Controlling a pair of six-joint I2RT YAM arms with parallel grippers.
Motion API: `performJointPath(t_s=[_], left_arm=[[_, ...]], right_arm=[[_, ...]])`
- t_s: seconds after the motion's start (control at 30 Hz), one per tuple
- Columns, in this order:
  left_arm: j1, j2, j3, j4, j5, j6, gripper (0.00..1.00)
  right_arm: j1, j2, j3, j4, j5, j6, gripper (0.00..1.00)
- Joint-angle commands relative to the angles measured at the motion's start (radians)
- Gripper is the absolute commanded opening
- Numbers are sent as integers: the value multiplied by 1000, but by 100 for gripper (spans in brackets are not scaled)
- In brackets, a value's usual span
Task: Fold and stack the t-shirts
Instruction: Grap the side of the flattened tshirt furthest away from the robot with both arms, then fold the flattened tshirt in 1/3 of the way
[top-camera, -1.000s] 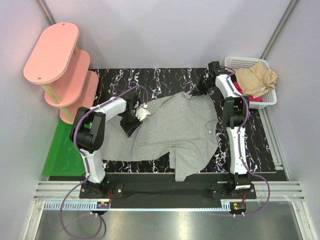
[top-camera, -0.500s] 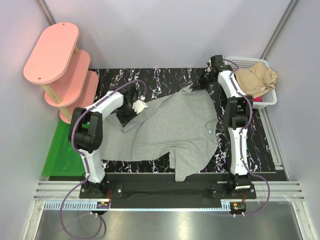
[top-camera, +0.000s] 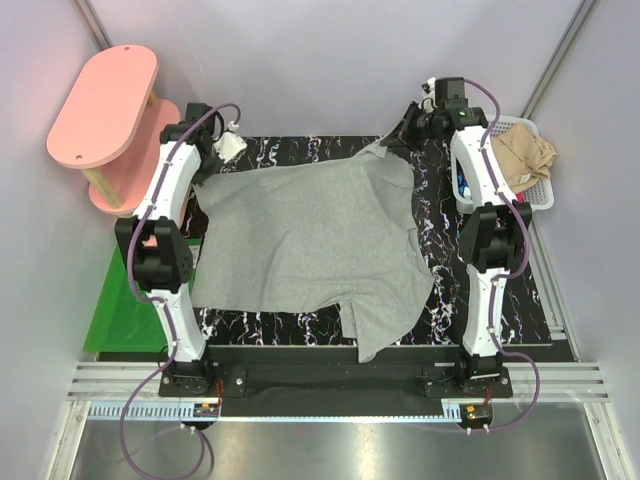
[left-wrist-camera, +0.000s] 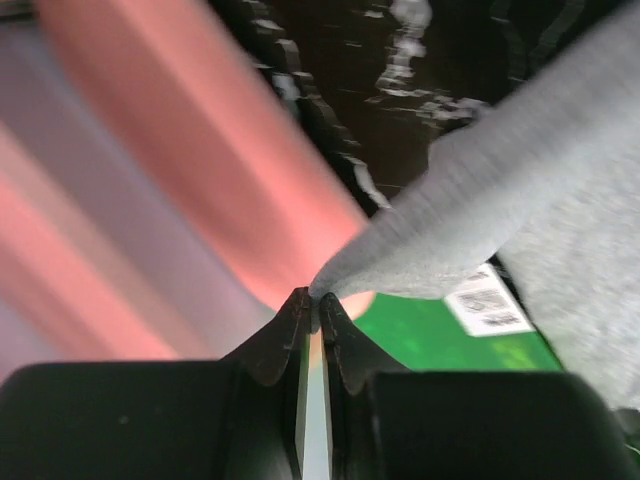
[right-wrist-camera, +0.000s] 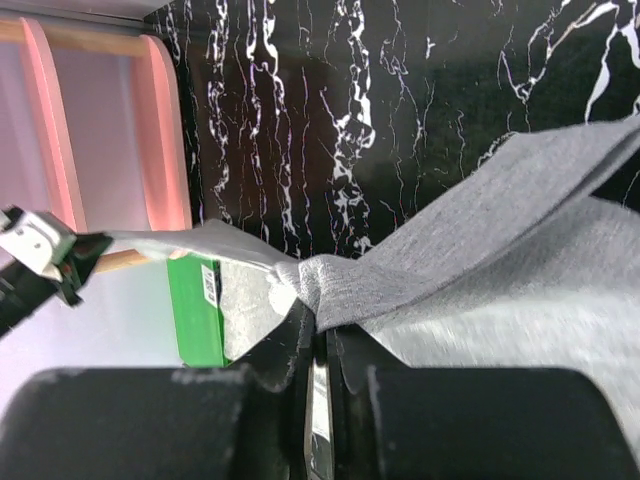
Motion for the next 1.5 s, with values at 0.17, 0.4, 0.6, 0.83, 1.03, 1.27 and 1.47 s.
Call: performJointPath(t_s=[0.17,0.4,0.6,0.83,1.03,1.27,1.47], left_arm=[[-2,197,206,-12,-136,92,8],[-2,264,239,37,-204,162,7],[-2,282,240,75,-218,192,7],[-5,337,288,126,-254,222,7],[-7,354,289,172,-259,224,7],[-7,342,289,224,-253,222,7],[-5,330,269,247,-270,244,7]], right_arm=[[-1,58,-6,17,-8,-16,11],[5,111,-62,10,-17,-23,13],[10,74,-145,11,62,-80,11],[-1,138,83,-96,102,-76,11],[-13,197,251,-145,125,-68,10],[-12,131,68,-145,139,-105,9],[-12,100,-12,-145,164,-128,8]])
